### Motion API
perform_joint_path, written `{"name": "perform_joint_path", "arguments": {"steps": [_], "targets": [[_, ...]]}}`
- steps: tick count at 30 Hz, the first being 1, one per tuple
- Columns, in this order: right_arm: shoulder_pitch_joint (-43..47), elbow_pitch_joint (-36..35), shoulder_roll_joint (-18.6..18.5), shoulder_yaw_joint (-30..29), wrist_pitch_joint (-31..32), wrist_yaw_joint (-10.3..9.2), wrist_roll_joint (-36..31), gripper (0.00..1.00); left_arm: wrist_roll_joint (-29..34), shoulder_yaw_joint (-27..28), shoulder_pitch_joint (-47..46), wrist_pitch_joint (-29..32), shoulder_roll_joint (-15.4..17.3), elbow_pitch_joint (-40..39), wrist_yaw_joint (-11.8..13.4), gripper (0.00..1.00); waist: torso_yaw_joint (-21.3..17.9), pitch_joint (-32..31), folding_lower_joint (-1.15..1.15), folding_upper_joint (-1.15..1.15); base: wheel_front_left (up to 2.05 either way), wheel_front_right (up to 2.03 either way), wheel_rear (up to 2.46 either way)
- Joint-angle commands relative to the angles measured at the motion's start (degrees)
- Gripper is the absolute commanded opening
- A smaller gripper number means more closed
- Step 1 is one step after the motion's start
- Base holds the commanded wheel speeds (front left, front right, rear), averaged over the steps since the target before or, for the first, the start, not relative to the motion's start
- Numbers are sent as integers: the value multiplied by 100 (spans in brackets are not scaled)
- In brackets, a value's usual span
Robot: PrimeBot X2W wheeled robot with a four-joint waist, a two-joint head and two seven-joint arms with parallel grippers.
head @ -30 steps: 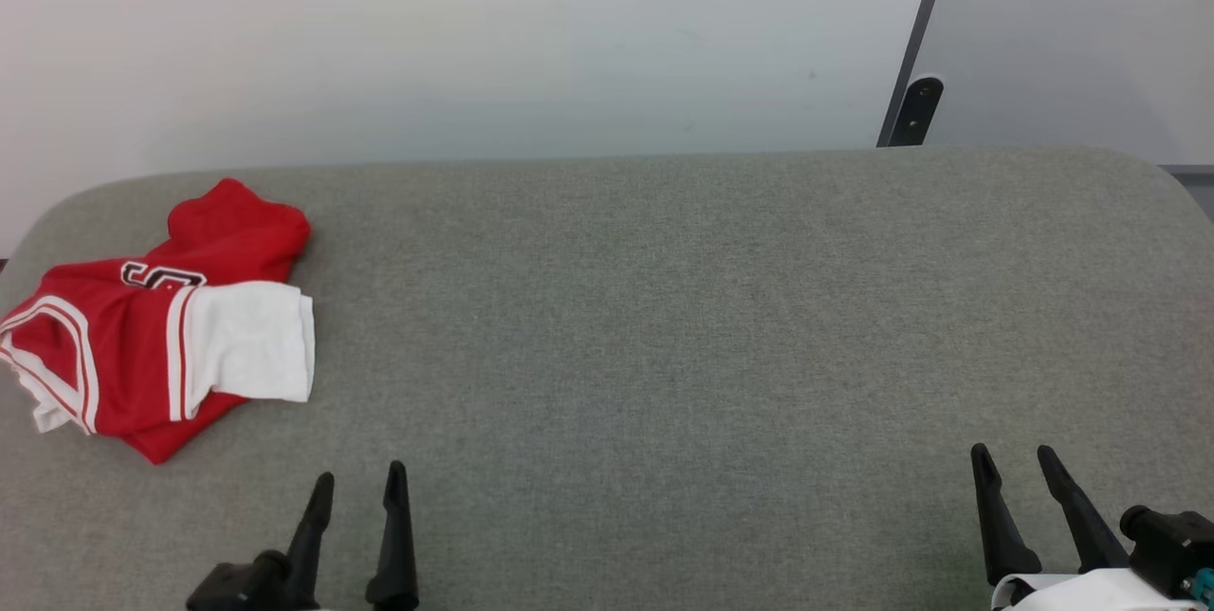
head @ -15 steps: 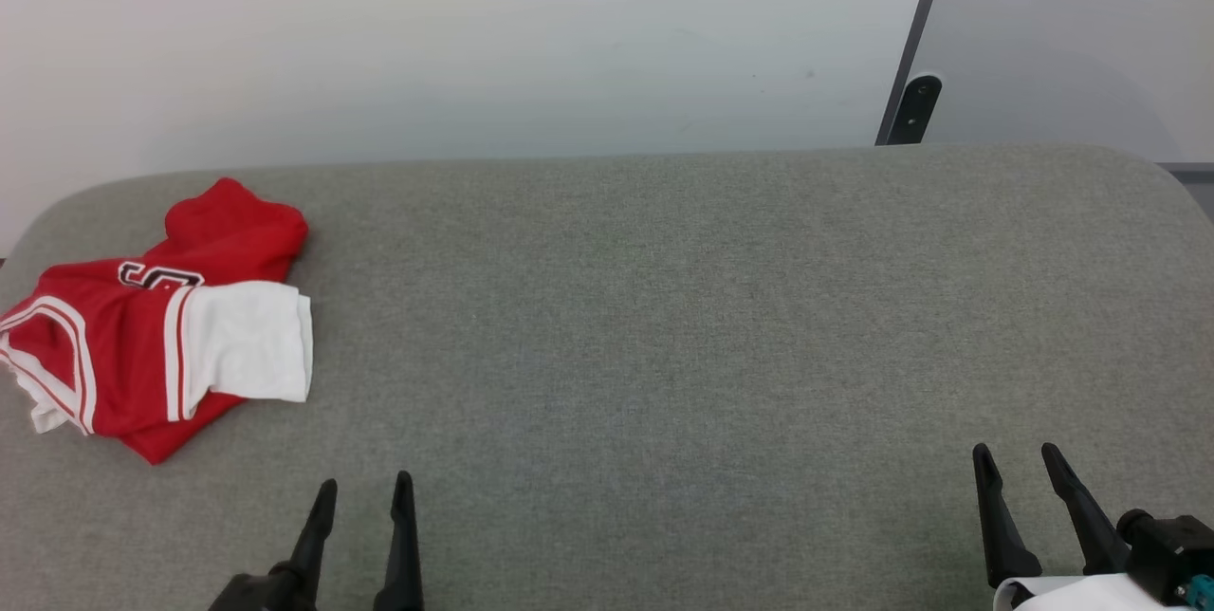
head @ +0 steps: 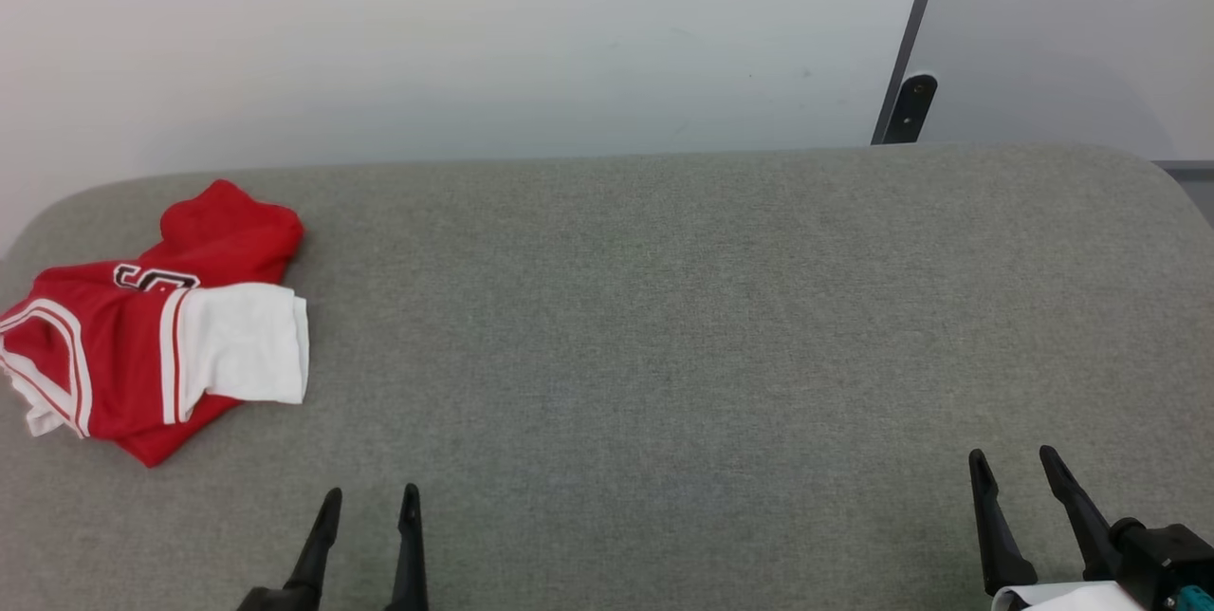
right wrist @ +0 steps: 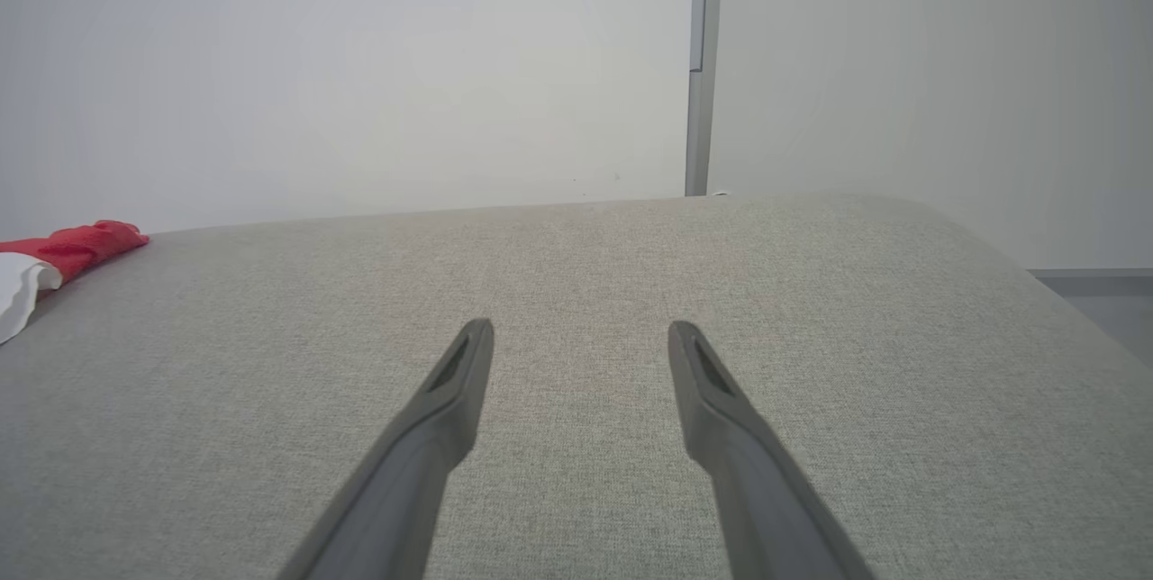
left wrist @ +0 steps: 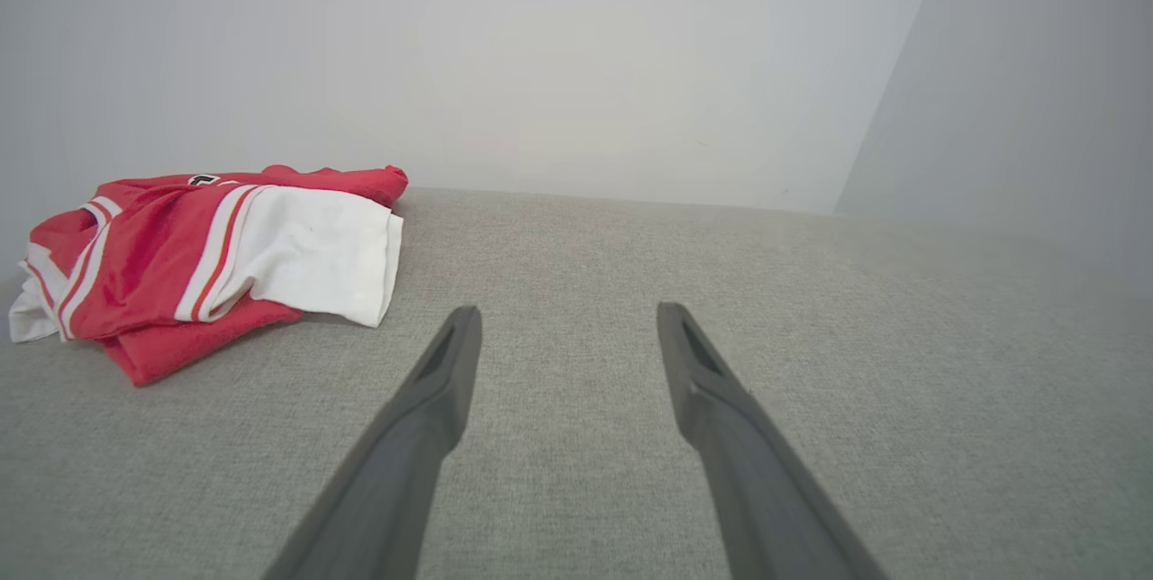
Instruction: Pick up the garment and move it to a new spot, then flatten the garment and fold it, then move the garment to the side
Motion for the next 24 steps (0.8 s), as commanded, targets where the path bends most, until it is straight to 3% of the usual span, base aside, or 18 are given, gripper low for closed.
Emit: {"name": "perform_joint_path", "arguments": {"steps": [1,16,24], "targets": [[58,-16,19,-23,-34,2,-39,100,60,5,22,-27,23,14,0,100,-9,2,0,0,0,0,0],[85,-37,96,-143,-50,2,81,100,-13,-13,-42,-25,22,46,-30,100,42,51,0,0,0,0,0],[150,-49,69,32,-52,2,104,100,2,-63,-74,-25,22,106,-9,100,706,-2,0,0,0,0,0]]}}
